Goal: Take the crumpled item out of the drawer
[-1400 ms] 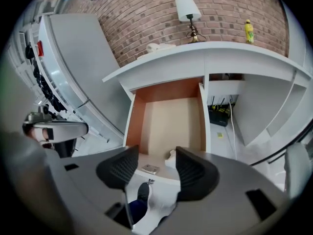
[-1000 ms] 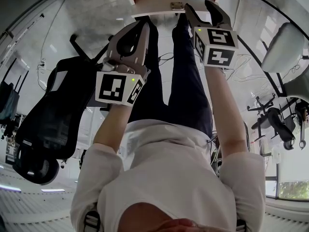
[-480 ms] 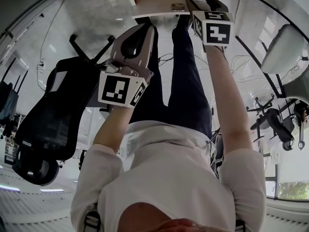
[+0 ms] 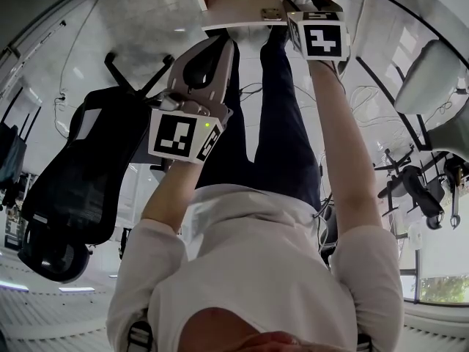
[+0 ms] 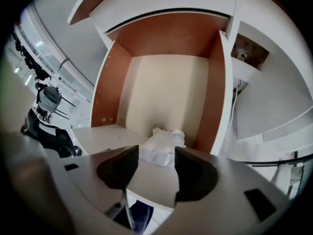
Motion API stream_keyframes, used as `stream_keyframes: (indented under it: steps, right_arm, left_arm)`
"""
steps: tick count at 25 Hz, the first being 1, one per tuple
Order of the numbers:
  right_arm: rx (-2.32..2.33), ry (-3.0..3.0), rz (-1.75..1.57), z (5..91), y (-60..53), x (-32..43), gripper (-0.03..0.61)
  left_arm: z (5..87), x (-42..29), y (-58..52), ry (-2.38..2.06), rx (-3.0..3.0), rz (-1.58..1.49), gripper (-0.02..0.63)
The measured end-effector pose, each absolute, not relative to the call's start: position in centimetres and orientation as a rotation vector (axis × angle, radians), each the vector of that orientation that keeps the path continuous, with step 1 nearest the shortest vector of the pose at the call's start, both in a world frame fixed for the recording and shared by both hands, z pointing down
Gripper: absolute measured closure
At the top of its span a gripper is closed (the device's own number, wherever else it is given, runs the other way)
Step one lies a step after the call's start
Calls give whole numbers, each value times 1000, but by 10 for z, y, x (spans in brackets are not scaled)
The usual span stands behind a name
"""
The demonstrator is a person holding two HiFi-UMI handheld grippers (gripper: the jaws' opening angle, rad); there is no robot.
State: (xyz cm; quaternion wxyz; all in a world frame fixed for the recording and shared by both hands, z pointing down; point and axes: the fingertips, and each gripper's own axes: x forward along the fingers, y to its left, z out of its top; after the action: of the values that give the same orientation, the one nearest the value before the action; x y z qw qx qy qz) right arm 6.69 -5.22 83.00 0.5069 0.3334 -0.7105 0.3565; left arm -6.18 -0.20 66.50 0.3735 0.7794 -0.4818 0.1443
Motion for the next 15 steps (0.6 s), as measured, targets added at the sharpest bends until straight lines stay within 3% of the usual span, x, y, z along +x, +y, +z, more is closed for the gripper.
stream_keyframes:
  steps: [15]
  right_arm:
    - [661, -1635, 777, 849, -54, 68, 354]
  left_arm:
    - [666, -68, -9, -1227, 1988, 361, 604]
